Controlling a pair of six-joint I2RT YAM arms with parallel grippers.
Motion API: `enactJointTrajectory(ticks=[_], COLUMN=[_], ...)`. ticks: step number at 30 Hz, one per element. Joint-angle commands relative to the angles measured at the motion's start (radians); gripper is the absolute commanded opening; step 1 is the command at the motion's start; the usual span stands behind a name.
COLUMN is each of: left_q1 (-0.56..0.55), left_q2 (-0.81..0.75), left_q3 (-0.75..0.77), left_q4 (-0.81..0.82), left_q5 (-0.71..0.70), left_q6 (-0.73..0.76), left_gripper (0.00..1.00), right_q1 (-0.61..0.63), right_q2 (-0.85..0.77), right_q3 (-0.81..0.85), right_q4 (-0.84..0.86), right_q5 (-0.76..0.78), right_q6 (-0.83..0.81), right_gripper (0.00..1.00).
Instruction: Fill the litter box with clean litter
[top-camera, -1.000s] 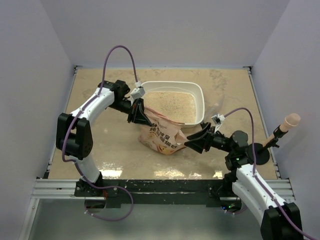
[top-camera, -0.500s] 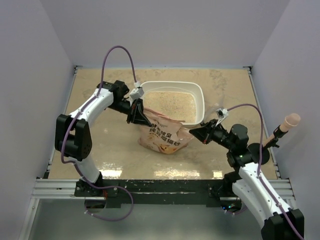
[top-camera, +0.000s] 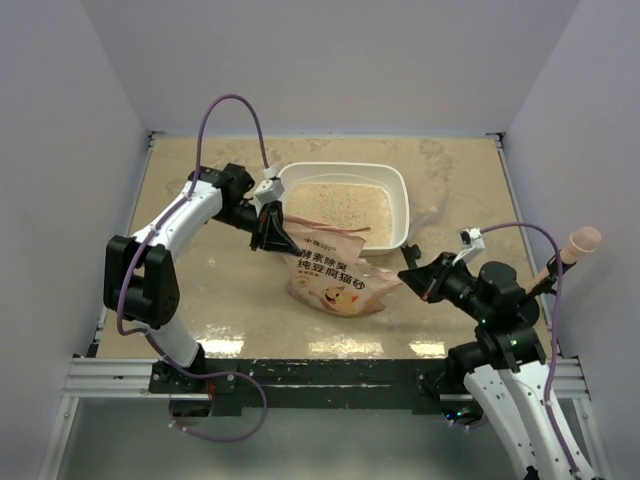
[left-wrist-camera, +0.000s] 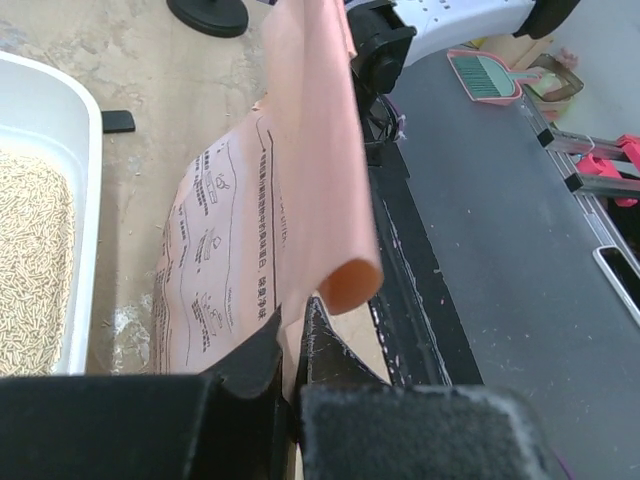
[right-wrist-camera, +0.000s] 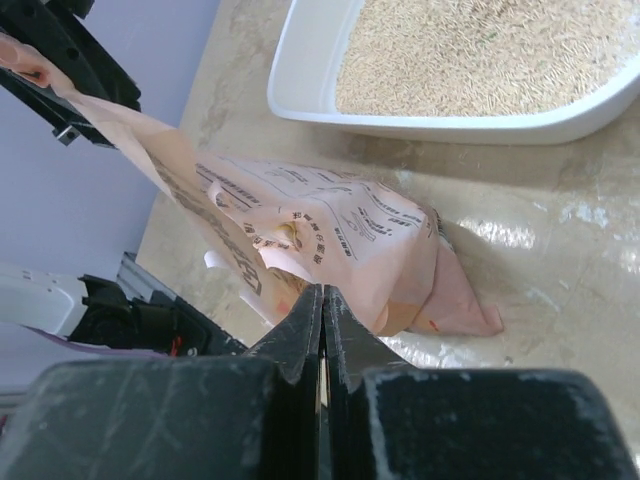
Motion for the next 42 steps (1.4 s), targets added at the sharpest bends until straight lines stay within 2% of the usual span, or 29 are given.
enactJointTrajectory(ticks=[1,6,8,9,10,12,13,18,23,30,39,42], left_q1=[0.049,0.049,0.049,0.049,0.049,0.049,0.049,0.049,0.049,0.049,0.049,0.049], left_q2=[-0.042,-0.042,-0.039,-0.042,-0.040,-0.039,-0.039,-0.048,-0.053,-0.043,-0.036,-0.040], left_q3=[-0.001,-0.061,-0.092,-0.101,-0.109,-0.112,-0.112,-0.110,-0.113,-0.116,-0.119,-0.121], left_q4=[-0.019,-0.019,-0.019,-0.019,-0.019,-0.019,-0.021,-0.019,-0.019,-0.019,-0.019,-0.019], left_q5=[0.194,0.204,0.208,0.206,0.208,0.205,0.203,0.192,0.189,0.186,0.188,0.186], left_q6=[0.044,0.048,0.048,0.051,0.060,0.064,0.061,0.062,0.060,0.062,0.067,0.068], left_gripper=[0.00,0.00,0.00,0.00,0.00,0.00,0.00,0.00,0.00,0.00,0.00,0.00], right_q1=[-0.019,-0.019,-0.019,-0.019,-0.019,-0.019,-0.019,-0.019,-0.005,0.024,0.024,0.024], right_q2=[-0.006,0.014,0.037,0.043,0.037,0.024,0.014,-0.028,-0.049,-0.115,0.063,0.098], right_q3=[0.137,0.150,0.157,0.162,0.157,0.139,0.131,0.055,-0.071,-0.126,-0.194,-0.195], right_q4=[-0.252,-0.295,-0.284,-0.280,-0.246,-0.206,-0.159,0.013,0.186,0.289,0.499,0.515], right_q5=[0.151,0.174,0.158,0.138,0.119,0.093,0.057,-0.108,-0.373,-0.316,-0.405,-0.421], right_q6=[0.025,0.039,-0.009,-0.029,-0.053,-0.089,-0.099,-0.109,-0.074,-0.142,-0.127,-0.129], right_gripper=[0.00,0.00,0.00,0.21,0.34,0.53,0.56,0.58,0.61,0.66,0.59,0.58])
